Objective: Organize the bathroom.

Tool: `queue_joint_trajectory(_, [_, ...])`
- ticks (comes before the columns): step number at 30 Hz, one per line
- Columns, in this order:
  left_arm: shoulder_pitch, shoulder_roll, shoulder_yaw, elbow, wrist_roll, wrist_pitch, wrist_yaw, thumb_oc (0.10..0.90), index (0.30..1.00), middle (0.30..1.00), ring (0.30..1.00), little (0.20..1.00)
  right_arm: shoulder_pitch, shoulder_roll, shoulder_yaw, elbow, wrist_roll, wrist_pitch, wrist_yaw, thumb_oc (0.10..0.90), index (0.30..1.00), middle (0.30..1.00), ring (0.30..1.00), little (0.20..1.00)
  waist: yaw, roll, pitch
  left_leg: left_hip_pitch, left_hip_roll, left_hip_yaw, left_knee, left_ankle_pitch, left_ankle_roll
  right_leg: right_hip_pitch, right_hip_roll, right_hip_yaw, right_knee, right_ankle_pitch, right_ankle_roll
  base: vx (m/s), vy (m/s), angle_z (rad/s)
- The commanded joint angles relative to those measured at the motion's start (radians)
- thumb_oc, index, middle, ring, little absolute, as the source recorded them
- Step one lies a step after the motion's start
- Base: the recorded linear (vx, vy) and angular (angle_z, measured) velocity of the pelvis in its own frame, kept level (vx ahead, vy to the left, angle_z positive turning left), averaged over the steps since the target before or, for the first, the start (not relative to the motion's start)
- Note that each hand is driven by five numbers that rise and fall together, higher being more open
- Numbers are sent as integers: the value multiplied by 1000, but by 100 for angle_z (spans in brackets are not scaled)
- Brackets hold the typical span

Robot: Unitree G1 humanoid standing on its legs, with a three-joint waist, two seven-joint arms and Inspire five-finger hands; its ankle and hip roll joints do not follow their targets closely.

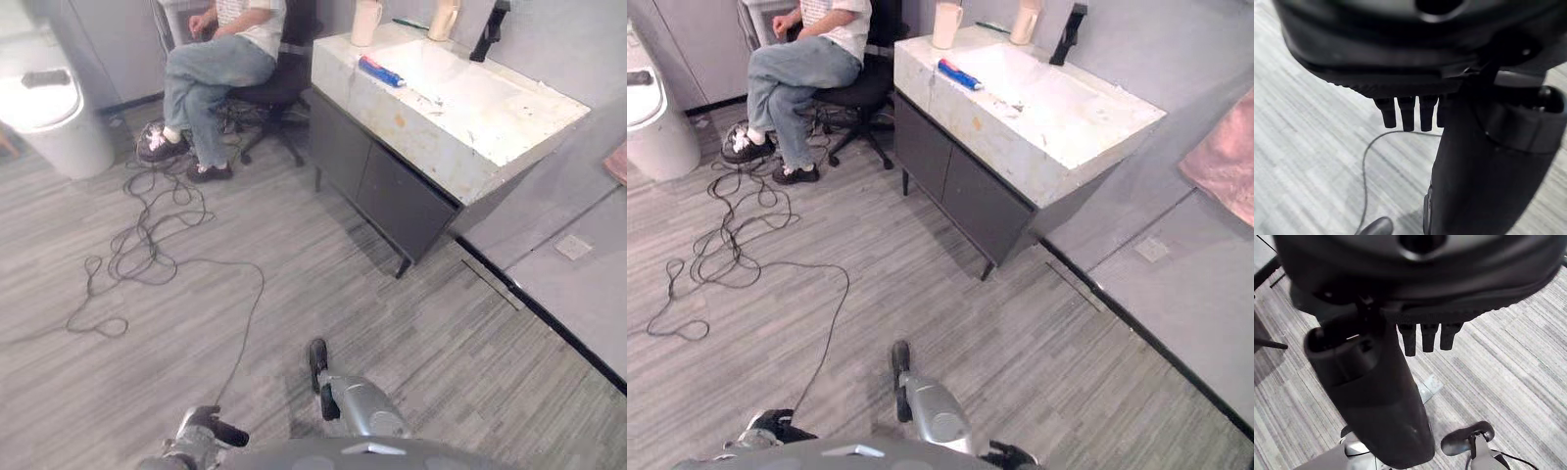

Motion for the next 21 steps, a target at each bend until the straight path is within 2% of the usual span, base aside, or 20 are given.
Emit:
queue_joint_trajectory(1, [-20, 12, -7, -14, 34, -21, 4, 800, 900, 900, 900, 900, -54, -52, 31, -1, 18, -37, -18, 800, 900, 900, 900, 900, -14, 6, -53, -107, 9, -111, 141, 68, 1, 48, 17, 47, -130, 152, 40, 398, -18, 42])
queue_joint_trajectory(2, [-19, 3, -9, -11, 51, -24, 11, 800, 900, 900, 900, 900, -54, -48, 30, -5, -4, -32, -18, 800, 900, 900, 900, 900, -19, 17, -63, -128, 38, -82, 228, 154, -33, 88, 23, 50, -140, 124, 24, 237, -31, 9])
queue_joint_trajectory(4, [-18, -2, -6, -8, 35, -23, 19, 800, 900, 900, 900, 900, -57, -45, 37, -5, -19, -35, -19, 800, 900, 900, 900, 900, -23, 18, -67, -166, 75, -34, 396, 255, -67, 124, 26, 60, -144, 107, 3, 312, -85, -35])
queue_joint_trajectory(5, [-21, -5, 2, -5, 16, -19, 33, 800, 900, 900, 900, 900, -62, -44, 47, -16, -35, -33, -24, 800, 900, 900, 900, 900, -17, -3, -69, -258, 73, -17, 595, 329, -81, 164, 15, 83, -142, 85, -24, 388, -114, -54])
queue_joint_trajectory(6, [-26, -10, 6, -3, 19, -16, 41, 800, 900, 900, 900, 900, -68, -49, 45, -20, -21, -36, -26, 800, 900, 900, 900, 900, -2, -12, -62, -350, 67, -18, 716, 325, -74, 194, 14, 105, -134, 70, -40, 320, -89, -56])
queue_joint_trajectory(9, [-29, -12, 11, -1, 15, -18, 46, 800, 900, 900, 900, 900, -79, -53, 42, -21, -9, -35, -24, 800, 900, 900, 900, 900, 12, -28, -61, -445, 66, -27, 770, 314, -55, 222, 5, 140, -126, 55, -50, 233, 37, -68])
queue_joint_trajectory(10, [-26, -12, 17, -2, -11, -25, 59, 800, 900, 900, 900, 900, -101, -52, 46, -11, -44, -38, -12, 800, 900, 900, 900, 900, 40, -33, -51, -517, 98, -40, 709, 274, -10, 272, 21, 211, -130, 32, -54, 298, 118, -105])
queue_joint_trajectory(11, [-26, -10, 19, -2, -16, -26, 60, 800, 900, 900, 900, 900, -105, -50, 48, -9, -52, -38, -11, 800, 900, 900, 900, 900, 42, -37, -55, -525, 98, -41, 689, 271, -4, 273, 19, 220, -131, 28, -53, 364, 175, -104])
queue_joint_trajectory(13, [-21, 0, 19, -7, -29, -27, 61, 800, 900, 900, 900, 900, -123, -43, 66, 1, -64, -39, -14, 800, 900, 900, 900, 900, 60, -38, -55, -524, 117, -59, 550, 253, 13, 297, 36, 275, -132, -3, -50, 318, 215, -112])
queue_joint_trajectory(14, [-15, 7, 17, -8, -18, -32, 61, 800, 900, 900, 900, 900, -134, -41, 78, 11, -34, -42, -24, 800, 900, 900, 900, 900, 74, -33, -57, -515, 130, -89, 390, 251, 12, 310, 47, 308, -134, -21, -41, 342, 254, -124])
queue_joint_trajectory(15, [-13, 10, 14, -10, -22, -32, 62, 800, 900, 900, 900, 900, -138, -41, 80, 13, -32, -45, -24, 800, 900, 900, 900, 900, 79, -30, -60, -520, 139, -114, 324, 261, 7, 314, 52, 324, -136, -24, -38, 461, 358, -121])
queue_joint_trajectory(16, [-3, 16, 17, -8, -27, -34, 64, 800, 900, 900, 900, 900, -156, -51, 88, 17, -23, -43, -19, 800, 900, 900, 900, 900, 106, -22, -56, -514, 160, -202, 117, 300, -13, 344, 60, 386, -155, -35, -25, 361, 297, -78])
queue_joint_trajectory(17, [2, 18, 20, -4, -26, -35, 66, 800, 900, 900, 900, 900, -161, -55, 89, 18, -27, -37, -16, 800, 900, 900, 900, 900, 114, -14, -60, -519, 177, -230, 47, 336, -28, 349, 65, 405, -158, -41, -19, 439, 387, -118])
queue_joint_trajectory(18, [4, 21, 24, 0, -17, -34, 62, 800, 900, 900, 900, 900, -159, -60, 82, 19, -25, -35, -15, 800, 900, 900, 900, 900, 117, -5, -59, -525, 197, -232, 10, 365, -39, 363, 60, 420, -154, -57, -10, 267, 263, -119])
queue_joint_trajectory(21, [2, 27, 31, 8, -11, -35, 44, 800, 900, 900, 900, 900, -151, -63, 66, 21, -15, -41, -30, 800, 900, 900, 900, 900, 115, 2, -55, -535, 208, -217, 34, 370, -46, 382, 30, 428, -135, -82, 11, 238, 328, -93])
